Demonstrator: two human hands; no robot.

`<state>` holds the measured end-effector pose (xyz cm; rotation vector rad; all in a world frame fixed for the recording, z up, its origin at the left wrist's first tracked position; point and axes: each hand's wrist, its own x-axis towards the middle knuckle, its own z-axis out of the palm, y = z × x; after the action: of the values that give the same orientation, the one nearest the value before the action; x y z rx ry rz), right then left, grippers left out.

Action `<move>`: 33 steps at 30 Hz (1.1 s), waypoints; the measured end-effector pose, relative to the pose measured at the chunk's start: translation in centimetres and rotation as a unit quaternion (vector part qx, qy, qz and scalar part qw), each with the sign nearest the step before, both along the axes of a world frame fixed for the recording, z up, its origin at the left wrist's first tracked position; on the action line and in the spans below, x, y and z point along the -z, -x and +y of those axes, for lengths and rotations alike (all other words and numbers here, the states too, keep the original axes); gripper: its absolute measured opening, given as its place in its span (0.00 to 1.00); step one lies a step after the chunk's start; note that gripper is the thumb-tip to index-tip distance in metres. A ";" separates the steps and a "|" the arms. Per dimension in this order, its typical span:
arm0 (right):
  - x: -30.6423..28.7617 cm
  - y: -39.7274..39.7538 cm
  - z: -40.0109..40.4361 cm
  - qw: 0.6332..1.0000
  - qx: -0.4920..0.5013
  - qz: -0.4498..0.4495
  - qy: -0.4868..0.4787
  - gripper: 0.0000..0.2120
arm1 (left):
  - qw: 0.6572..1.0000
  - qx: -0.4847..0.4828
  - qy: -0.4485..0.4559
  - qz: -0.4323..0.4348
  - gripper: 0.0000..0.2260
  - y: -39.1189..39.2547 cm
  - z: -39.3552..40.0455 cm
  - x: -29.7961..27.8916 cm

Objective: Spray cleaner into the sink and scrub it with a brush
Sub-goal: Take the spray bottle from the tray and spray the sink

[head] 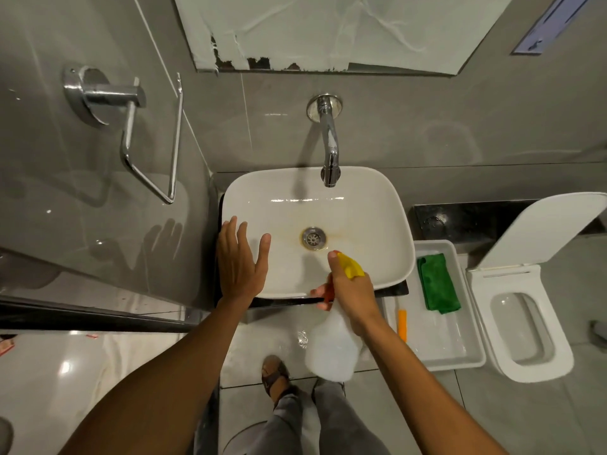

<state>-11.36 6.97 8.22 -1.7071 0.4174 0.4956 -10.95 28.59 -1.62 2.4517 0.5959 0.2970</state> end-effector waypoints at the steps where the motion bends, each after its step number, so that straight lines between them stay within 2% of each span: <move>1: 0.0 -0.4 -0.4 1.000 0.015 -0.007 0.000 0.13 | 1.000 0.001 -0.002 -0.001 0.37 0.0 0.0 0.0; 9: -0.1 -1.3 -5.4 0.994 0.097 -0.025 0.038 0.19 | 1.000 0.002 -0.005 -0.009 0.36 0.0 -0.1 -0.2; 13: 0.7 0.7 -8.3 0.993 0.112 -0.021 -0.001 0.20 | 1.000 0.002 -0.007 -0.019 0.35 0.0 -0.2 0.0; 17: 2.1 3.0 -10.3 0.994 0.107 -0.009 -0.029 0.20 | 1.000 -0.001 -0.007 -0.018 0.40 0.0 -0.3 0.1; 19: 2.7 3.9 -11.4 0.994 0.104 0.003 -0.045 0.23 | 1.000 0.009 -0.021 -0.008 0.41 0.0 -0.3 0.3; 22: 3.9 4.5 -13.8 0.993 0.109 0.016 -0.034 0.21 | 0.997 0.046 -0.057 0.006 0.39 0.0 -0.7 0.3; 24: 5.3 4.5 -16.0 0.991 0.130 0.017 -0.027 0.18 | 0.993 0.095 -0.074 -0.012 0.36 -0.3 -2.5 0.0; 27: 7.1 3.8 -19.4 0.987 0.158 0.008 -0.017 0.27 | 0.978 0.183 -0.085 -0.050 0.33 -1.5 -7.7 -0.8; 30: 8.3 2.6 -23.3 0.984 0.177 -0.016 0.019 0.20 | 0.968 0.238 -0.062 -0.056 0.34 -3.2 -14.4 -1.7; 33: 10.2 1.2 -27.3 0.976 0.212 -0.037 0.026 0.23 | 0.960 0.274 -0.050 -0.032 0.37 -4.8 -20.1 -1.8</move>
<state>-12.53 -20.36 -1.94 -1.6215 0.7253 0.1108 -6.12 8.48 0.17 2.5727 -0.1422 0.1805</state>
